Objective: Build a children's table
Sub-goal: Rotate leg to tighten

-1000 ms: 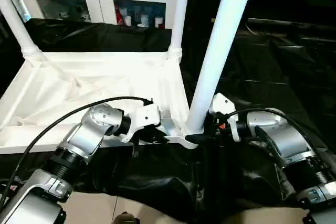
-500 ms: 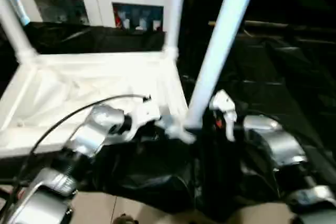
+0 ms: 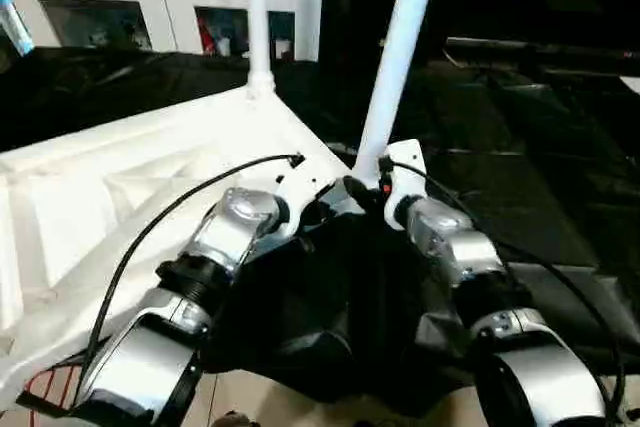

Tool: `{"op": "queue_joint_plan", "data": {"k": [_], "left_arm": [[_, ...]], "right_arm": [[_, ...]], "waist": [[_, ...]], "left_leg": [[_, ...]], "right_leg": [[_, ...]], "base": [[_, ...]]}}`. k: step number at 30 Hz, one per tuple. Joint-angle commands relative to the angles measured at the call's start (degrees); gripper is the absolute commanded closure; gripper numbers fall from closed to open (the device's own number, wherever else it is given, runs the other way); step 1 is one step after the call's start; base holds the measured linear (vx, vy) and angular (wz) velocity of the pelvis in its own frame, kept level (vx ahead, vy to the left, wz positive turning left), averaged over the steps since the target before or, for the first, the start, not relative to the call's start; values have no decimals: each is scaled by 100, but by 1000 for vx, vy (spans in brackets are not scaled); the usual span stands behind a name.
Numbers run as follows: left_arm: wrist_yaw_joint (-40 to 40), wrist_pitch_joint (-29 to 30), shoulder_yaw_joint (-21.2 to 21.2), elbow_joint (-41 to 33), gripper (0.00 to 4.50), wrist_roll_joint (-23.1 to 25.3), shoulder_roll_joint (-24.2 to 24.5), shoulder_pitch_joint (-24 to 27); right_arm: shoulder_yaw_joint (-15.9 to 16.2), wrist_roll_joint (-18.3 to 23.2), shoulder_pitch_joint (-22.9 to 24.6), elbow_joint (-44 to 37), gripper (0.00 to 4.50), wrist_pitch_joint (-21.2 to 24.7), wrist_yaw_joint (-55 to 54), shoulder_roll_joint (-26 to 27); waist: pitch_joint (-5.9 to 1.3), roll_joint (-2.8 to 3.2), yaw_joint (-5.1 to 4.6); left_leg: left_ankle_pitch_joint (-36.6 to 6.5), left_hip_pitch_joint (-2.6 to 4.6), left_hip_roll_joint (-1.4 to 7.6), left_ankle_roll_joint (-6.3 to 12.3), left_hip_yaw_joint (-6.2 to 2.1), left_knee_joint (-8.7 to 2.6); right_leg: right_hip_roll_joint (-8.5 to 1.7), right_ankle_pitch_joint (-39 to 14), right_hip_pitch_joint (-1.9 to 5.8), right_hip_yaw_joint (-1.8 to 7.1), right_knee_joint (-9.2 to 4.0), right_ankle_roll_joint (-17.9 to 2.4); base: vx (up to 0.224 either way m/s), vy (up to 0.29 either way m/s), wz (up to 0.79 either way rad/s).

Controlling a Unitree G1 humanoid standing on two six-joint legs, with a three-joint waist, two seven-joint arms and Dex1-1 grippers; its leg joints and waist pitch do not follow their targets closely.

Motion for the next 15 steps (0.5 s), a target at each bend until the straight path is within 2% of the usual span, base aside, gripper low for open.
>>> {"op": "queue_joint_plan", "data": {"k": [1,3,5,12,15], "left_arm": [[-29,-241,-38,-227,450,-6,-129,-180],[-83,-306,-50,-235,450,-8,-104,-147],[-180,-356,-62,-293,450,-19,-41,-60],[-729,-589,-216,-682,450,-74,255,234],[-1067,-764,-277,-877,450,-123,449,410]], "right_arm": [[121,107,65,301,102,183,242,220],[153,35,40,324,70,113,295,196],[267,-158,7,337,59,-126,364,95],[575,-272,174,-125,59,-260,1259,-330],[741,-246,393,-602,59,-306,1923,-663]], "waist": [[-448,15,15],[-463,16,50],[-460,21,57],[-449,22,59],[-449,9,64]], "left_leg": [[-1416,28,161,112,-57,-396],[-1251,15,159,126,-42,-390],[-1221,7,166,124,-41,-398],[-1252,14,189,153,-32,-407],[-1220,2,187,164,-30,-405]], "right_leg": [[-435,-2294,284,357,-460,-523],[-438,-2117,300,373,-426,-592],[-434,-2051,304,373,-410,-620],[-433,-1948,306,395,-389,-710],[-426,-1899,315,400,-378,-715]], "base": [[0,0,0],[0,0,0],[0,0,0],[0,0,0],[0,0,0]]}}
